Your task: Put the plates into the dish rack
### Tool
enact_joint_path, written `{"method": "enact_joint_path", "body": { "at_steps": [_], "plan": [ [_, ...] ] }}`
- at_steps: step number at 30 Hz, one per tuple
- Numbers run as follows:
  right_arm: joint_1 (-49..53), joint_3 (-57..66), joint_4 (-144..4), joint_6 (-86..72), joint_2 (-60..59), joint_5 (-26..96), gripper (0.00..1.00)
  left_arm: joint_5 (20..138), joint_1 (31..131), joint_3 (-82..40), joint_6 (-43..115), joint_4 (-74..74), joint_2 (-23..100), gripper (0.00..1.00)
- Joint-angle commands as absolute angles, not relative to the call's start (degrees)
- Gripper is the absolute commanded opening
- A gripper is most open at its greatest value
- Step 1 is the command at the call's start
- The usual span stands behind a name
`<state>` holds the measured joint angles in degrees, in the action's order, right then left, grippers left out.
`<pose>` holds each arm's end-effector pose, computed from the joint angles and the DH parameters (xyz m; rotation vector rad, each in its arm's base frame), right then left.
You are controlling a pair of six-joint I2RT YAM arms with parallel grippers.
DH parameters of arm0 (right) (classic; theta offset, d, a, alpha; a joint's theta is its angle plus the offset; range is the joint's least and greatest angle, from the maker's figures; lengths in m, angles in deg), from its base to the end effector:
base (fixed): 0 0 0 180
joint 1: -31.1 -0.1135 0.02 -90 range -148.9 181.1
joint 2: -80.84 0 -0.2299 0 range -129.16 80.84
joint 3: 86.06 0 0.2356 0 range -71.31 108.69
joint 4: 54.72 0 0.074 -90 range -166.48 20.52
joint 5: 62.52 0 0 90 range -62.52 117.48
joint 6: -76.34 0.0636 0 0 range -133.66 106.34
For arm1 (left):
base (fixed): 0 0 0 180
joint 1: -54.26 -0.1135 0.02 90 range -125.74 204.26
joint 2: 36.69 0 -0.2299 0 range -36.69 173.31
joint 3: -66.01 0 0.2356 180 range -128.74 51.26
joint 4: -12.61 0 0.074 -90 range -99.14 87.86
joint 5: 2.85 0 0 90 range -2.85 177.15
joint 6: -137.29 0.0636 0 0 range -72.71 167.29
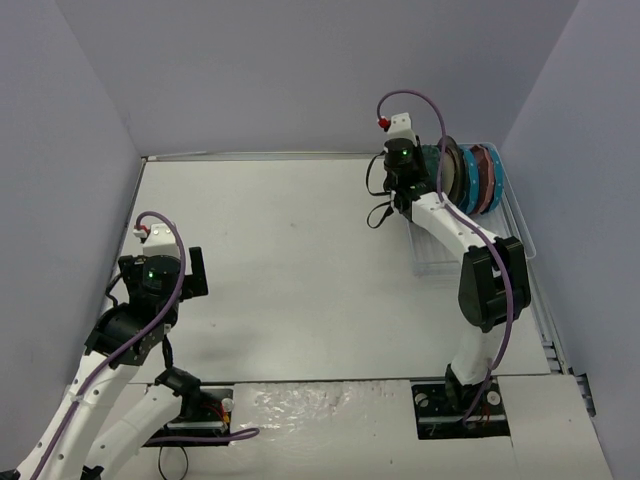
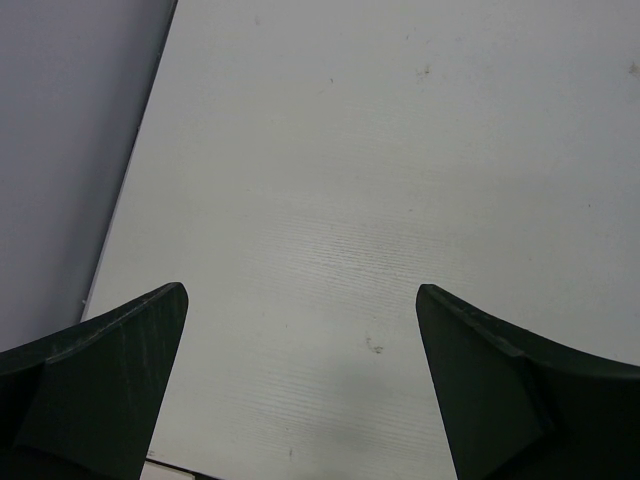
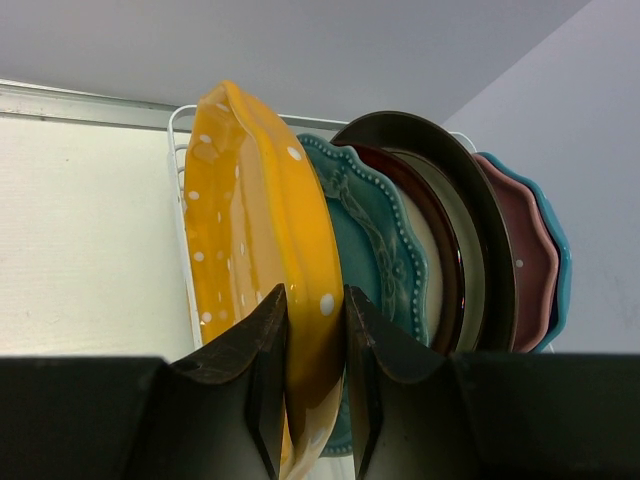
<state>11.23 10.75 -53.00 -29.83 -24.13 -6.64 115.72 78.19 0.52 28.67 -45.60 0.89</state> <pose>0.4245 0.1155 0.2880 -0.0789 1.6817 -0.4512 0.1569 -0.0363 0.2985 -0.2002 2.0204 0.0583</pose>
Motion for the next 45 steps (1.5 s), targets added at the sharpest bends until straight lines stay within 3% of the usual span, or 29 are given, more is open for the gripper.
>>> {"method": "enact_joint_path", "body": {
  "at_steps": [1, 7, 12, 24, 34, 45],
  "plan": [
    [10.65, 8.59, -49.88, -27.32, -20.17, -4.68, 0.00, 116.00, 77.65, 0.02, 29.70, -42.66, 1.10, 0.97],
    [10.27, 6.64, -50.75, -25.43, -19.59, -2.39, 0.06, 115.97, 77.55, 0.10, 29.71, -42.66, 0.92, 0.97],
    [10.18, 5.15, -50.93, -23.68, -16.79, -1.12, 0.28, 115.98, 77.54, 0.10, 29.71, -42.66, 0.85, 0.97],
    [10.27, 5.86, -51.36, -23.37, -14.86, 0.20, 0.69, 116.06, 77.37, 0.19, 29.71, -42.75, 0.66, 0.97],
    [11.06, 6.13, -51.20, -23.24, -13.83, -1.32, 0.92, 116.24, 77.37, 0.19, 29.62, -42.83, 0.57, 0.97],
    [12.14, 5.22, -50.05, -23.31, -12.17, -0.51, 1.00, 116.30, 77.20, 0.19, 29.60, -42.77, 0.75, 0.97]
  ]
}}
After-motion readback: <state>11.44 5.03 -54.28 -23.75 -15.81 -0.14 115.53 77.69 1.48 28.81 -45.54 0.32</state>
